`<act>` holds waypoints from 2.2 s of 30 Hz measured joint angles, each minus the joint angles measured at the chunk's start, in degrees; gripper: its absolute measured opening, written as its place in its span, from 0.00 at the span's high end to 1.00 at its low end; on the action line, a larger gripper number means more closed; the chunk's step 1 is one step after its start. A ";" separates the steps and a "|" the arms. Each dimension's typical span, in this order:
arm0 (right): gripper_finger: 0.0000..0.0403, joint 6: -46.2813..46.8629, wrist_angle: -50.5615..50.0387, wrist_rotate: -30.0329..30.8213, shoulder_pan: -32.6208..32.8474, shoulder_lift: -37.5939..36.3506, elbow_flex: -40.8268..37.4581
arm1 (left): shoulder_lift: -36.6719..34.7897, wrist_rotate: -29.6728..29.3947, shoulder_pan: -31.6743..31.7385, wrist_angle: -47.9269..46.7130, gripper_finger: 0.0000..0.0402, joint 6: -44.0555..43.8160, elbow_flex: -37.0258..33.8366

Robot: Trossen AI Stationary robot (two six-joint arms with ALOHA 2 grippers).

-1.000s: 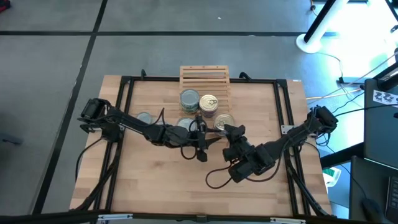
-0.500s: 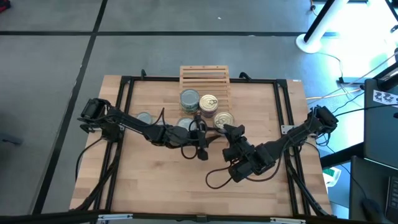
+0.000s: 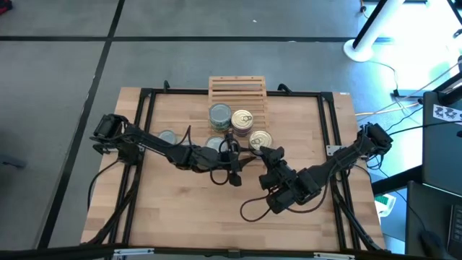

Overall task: Stack canned seafood by type on shelf
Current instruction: Stack the blue tuna can on top of the blue tuna can on the shelf, then stack the green tuna can on top of the green tuna can on the shelf

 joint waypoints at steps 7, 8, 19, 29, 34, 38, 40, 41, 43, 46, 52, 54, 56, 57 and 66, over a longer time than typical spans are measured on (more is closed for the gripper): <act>0.35 -0.33 0.11 -3.62 2.31 0.07 3.59 | 0.00 -0.05 0.06 0.00 0.70 -0.02 -0.04; 0.35 -0.32 0.12 -4.31 2.34 0.07 4.08 | 0.00 -0.06 0.04 0.04 0.70 -0.02 -0.04; 0.35 0.39 0.20 -5.65 2.45 -0.13 4.67 | -0.02 -0.05 -0.40 0.04 0.70 -0.13 -0.06; 0.35 12.54 -0.55 -5.60 7.14 -7.03 4.67 | -2.34 -0.05 -2.42 -0.47 0.70 -0.02 -0.06; 0.35 23.31 -5.87 -7.28 9.07 -11.30 4.71 | -5.54 -0.06 -3.67 -3.54 0.70 -1.45 -0.04; 0.35 33.36 -14.66 -10.66 9.01 -12.24 4.71 | -8.64 -0.24 -4.96 -9.54 0.70 -3.24 -0.05; 0.35 38.46 -19.69 -12.39 8.86 -12.24 4.71 | -10.73 -0.25 -5.72 -13.41 0.70 -4.30 -0.04; 0.35 41.15 -22.06 -13.20 8.86 -12.24 4.70 | -11.91 -0.28 -6.13 -16.04 0.70 -4.99 -0.04; 0.35 46.17 -25.56 -13.99 8.87 -12.24 4.59 | -14.55 -0.34 -6.94 -21.77 0.70 -7.49 -0.04; 0.35 52.42 -29.79 -14.83 9.60 -12.26 4.52 | -19.33 -0.65 -8.02 -31.61 0.70 -13.87 -0.04; 0.35 58.86 -31.01 -15.65 12.54 -12.57 4.52 | -29.51 -0.69 -8.92 -53.53 0.70 -29.01 -0.04; 0.35 60.23 -30.27 -17.11 13.10 -12.55 4.49 | -31.92 -0.70 -9.25 -61.10 0.70 -33.68 -0.04; 0.35 61.38 -27.97 -19.22 13.14 -12.52 4.49 | -33.56 -0.67 -9.31 -68.63 0.70 -37.89 -0.04; 0.35 61.55 -26.64 -20.47 13.14 -12.50 4.49 | -34.00 -0.63 -9.33 -72.14 0.70 -40.24 -0.04; 0.35 59.03 -11.34 -28.23 13.01 -12.41 4.49 | -33.44 -0.35 -10.63 -87.18 0.70 -48.10 -3.70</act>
